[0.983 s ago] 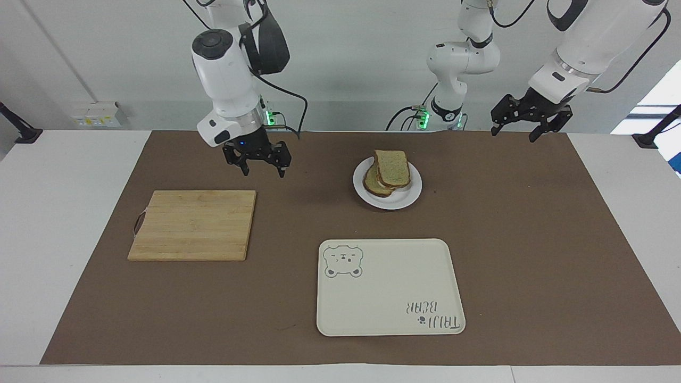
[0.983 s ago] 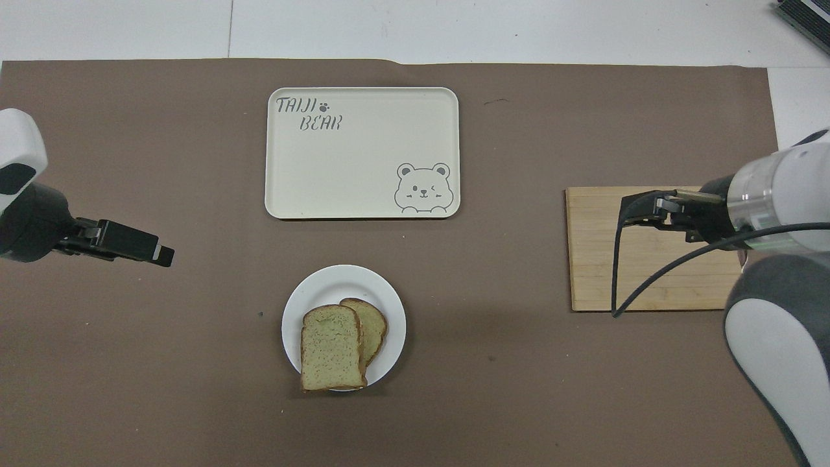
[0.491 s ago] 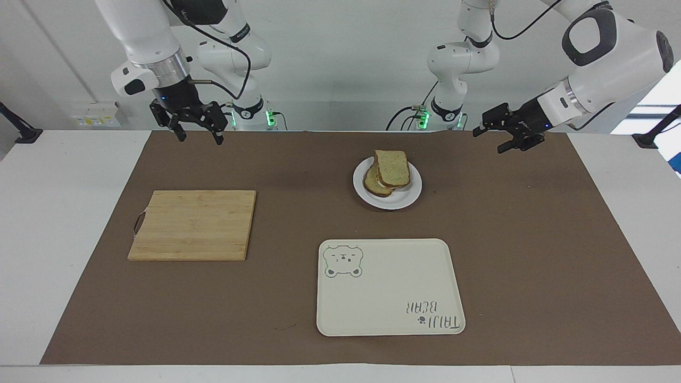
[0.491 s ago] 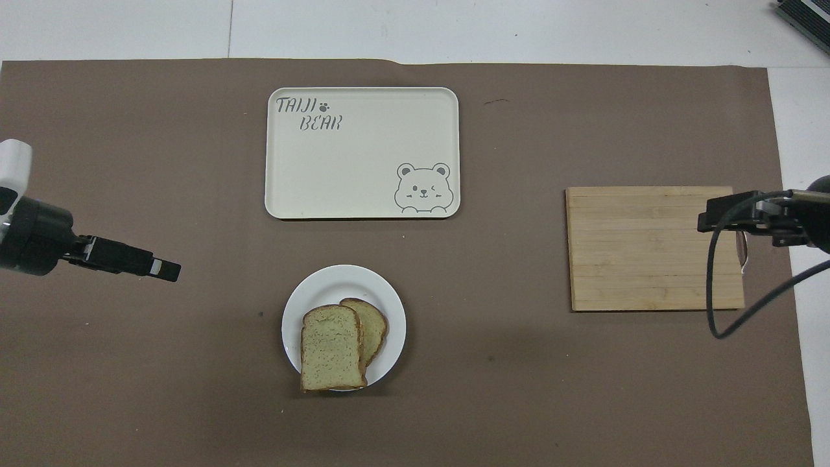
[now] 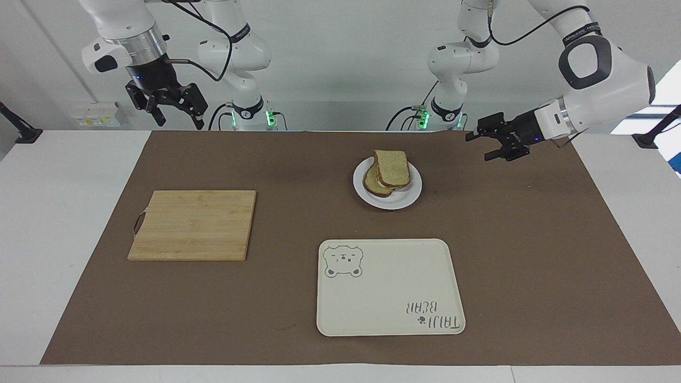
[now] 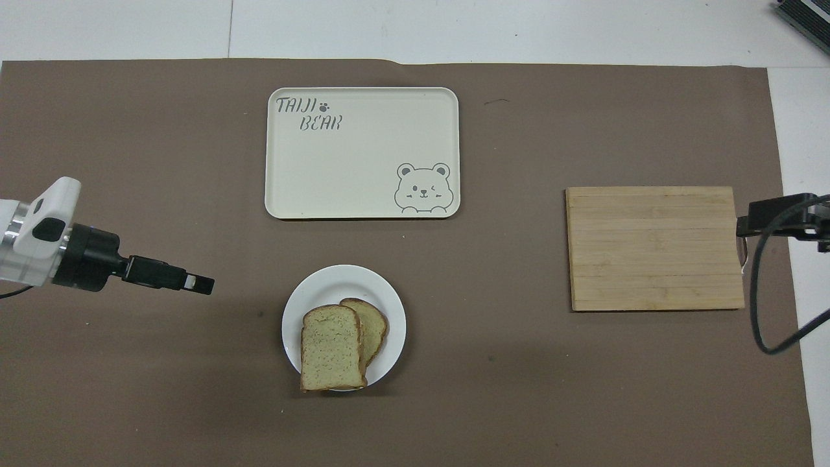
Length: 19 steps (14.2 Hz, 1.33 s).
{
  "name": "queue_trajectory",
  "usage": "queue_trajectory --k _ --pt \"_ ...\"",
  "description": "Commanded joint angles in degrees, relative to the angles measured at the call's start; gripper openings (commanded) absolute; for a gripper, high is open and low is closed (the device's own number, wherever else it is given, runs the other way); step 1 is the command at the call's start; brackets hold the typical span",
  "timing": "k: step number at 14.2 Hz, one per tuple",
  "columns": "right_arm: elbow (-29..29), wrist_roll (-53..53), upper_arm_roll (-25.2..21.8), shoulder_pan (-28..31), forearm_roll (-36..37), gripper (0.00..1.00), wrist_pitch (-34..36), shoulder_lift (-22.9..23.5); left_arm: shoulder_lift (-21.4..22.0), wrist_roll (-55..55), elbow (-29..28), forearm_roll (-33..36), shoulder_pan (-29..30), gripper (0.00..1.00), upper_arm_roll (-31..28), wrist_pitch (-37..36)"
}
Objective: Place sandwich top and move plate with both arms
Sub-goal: 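Move the left gripper to the plate rim and grasp it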
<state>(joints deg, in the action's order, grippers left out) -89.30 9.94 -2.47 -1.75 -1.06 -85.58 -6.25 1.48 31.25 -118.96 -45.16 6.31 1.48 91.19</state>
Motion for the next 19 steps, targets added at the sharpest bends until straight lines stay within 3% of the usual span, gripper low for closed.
queue_trajectory --k 1,6,9,11,19 --pt "1.59 -4.13 0.19 0.79 1.84 1.00 1.38 0.45 0.37 4.25 -6.09 -3.79 -0.16 1.00 0.36 5.21" --pt "1.06 -5.63 -0.16 -0.09 2.02 1.00 2.34 0.19 -3.14 10.14 -11.11 -9.33 -1.83 1.00 0.45 10.22" --pt "1.06 -5.63 -5.24 -4.29 1.93 1.00 2.52 0.54 -4.55 13.39 -13.75 -12.93 -3.59 1.00 0.45 12.95" --pt "0.97 -5.63 -7.19 -5.98 1.85 1.00 2.61 0.54 -7.79 17.25 -14.98 -15.48 -3.68 1.00 0.45 13.40" --pt "0.27 -5.64 -3.51 -2.03 1.76 1.00 2.96 0.45 -10.27 19.38 -18.85 -20.15 -4.73 1.00 0.45 14.37"
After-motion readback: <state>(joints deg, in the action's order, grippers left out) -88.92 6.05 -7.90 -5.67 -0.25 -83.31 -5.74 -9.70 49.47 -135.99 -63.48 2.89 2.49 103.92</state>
